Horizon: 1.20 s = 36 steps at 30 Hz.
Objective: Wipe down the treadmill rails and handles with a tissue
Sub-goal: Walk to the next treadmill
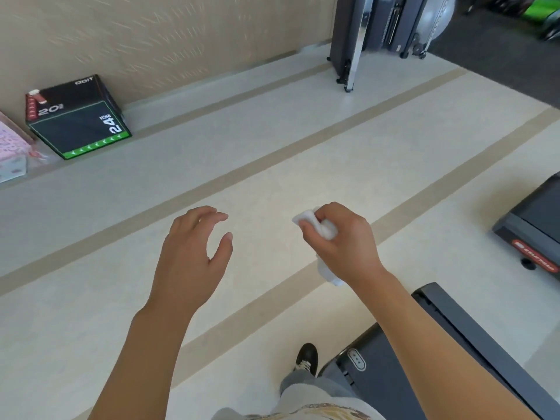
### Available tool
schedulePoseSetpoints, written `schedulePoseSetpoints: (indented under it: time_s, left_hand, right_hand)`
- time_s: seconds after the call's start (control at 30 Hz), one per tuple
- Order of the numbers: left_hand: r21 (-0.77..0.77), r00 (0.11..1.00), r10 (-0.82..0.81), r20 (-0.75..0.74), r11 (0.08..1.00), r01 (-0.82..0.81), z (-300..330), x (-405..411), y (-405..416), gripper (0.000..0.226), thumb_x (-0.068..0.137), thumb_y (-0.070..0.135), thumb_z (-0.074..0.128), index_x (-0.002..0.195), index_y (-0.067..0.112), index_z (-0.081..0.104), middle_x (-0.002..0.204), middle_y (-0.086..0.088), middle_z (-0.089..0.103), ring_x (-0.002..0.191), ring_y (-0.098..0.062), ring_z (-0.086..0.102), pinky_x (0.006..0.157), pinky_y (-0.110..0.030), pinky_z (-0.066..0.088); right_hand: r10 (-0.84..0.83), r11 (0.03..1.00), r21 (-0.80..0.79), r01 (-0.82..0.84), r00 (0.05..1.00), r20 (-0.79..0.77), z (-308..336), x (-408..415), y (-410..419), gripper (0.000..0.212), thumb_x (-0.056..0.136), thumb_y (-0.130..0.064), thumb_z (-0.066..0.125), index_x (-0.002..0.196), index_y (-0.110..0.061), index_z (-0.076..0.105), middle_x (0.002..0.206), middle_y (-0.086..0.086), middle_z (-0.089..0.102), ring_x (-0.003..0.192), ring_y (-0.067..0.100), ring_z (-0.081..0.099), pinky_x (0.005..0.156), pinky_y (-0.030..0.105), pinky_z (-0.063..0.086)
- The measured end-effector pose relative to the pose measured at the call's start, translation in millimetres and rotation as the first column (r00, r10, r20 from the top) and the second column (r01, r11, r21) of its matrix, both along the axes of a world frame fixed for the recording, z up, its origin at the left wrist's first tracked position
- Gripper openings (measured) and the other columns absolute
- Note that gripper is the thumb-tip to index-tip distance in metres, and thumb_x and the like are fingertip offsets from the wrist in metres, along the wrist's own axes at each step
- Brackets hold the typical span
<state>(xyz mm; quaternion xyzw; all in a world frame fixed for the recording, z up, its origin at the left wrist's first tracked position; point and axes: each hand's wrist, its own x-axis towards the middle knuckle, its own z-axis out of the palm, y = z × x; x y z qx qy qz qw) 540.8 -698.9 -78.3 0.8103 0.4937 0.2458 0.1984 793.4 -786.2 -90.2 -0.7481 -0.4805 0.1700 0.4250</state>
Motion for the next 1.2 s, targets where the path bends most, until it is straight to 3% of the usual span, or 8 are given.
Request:
schedulePoseSetpoints:
  time_s: [0.27, 0.53, 0.73, 1.2]
  left_hand:
    - [0.04, 0.987, -0.162, -0.012, 0.986, 0.162, 12.2, 129.3, 72.6, 0.03, 0.102, 0.028, 0.06, 0.132, 0.024, 0.066, 0.14, 0.011, 0.055, 0.132, -0.015, 0.047, 0.104, -0.033, 0.041]
    - [0.031, 0.921, -0.388, -0.04, 0.921, 0.389, 0.6, 253.8, 136.4, 0.03, 0.103, 0.028, 0.061, 0.132, 0.024, 0.065, 0.14, 0.011, 0.055, 0.132, -0.014, 0.046, 0.104, -0.029, 0.039]
    - [0.001, 0.843, -0.537, -0.034, 0.843, 0.538, -13.8, 342.2, 198.0, 0.03, 0.102, 0.028, 0.062, 0.132, 0.025, 0.066, 0.142, 0.011, 0.055, 0.133, -0.014, 0.046, 0.105, -0.032, 0.041]
    - [0.001, 0.651, -0.759, -0.009, 0.651, 0.759, -7.2, 531.5, 360.0, 0.027, 0.103, 0.024, 0.063, 0.129, 0.02, 0.067, 0.139, 0.007, 0.057, 0.132, -0.02, 0.051, 0.106, -0.035, 0.042]
  right_hand:
    - [-0.181, 0.981, 0.056, 0.185, 0.981, -0.072, 2.9, 110.2, 37.4, 0.018, 0.091, -0.039, 0.074, 0.082, -0.025, 0.066, 0.084, -0.009, 0.067, 0.079, 0.012, 0.064, 0.072, 0.035, 0.055]
    - [-0.398, 0.916, 0.016, 0.402, 0.911, -0.109, -10.7, 196.1, 55.6, 0.022, 0.09, -0.043, 0.075, 0.08, -0.026, 0.065, 0.078, -0.011, 0.065, 0.077, 0.011, 0.064, 0.067, 0.031, 0.052]
    - [-0.554, 0.833, -0.036, 0.553, 0.83, -0.072, -16.5, 258.4, 91.3, 0.025, 0.091, -0.045, 0.076, 0.082, -0.025, 0.065, 0.079, -0.009, 0.066, 0.077, 0.011, 0.063, 0.07, 0.034, 0.055]
    - [-0.739, 0.674, -0.058, 0.737, 0.671, -0.054, -3.4, 379.5, 215.7, 0.026, 0.091, -0.045, 0.074, 0.082, -0.022, 0.066, 0.082, -0.007, 0.066, 0.079, 0.011, 0.063, 0.072, 0.035, 0.054]
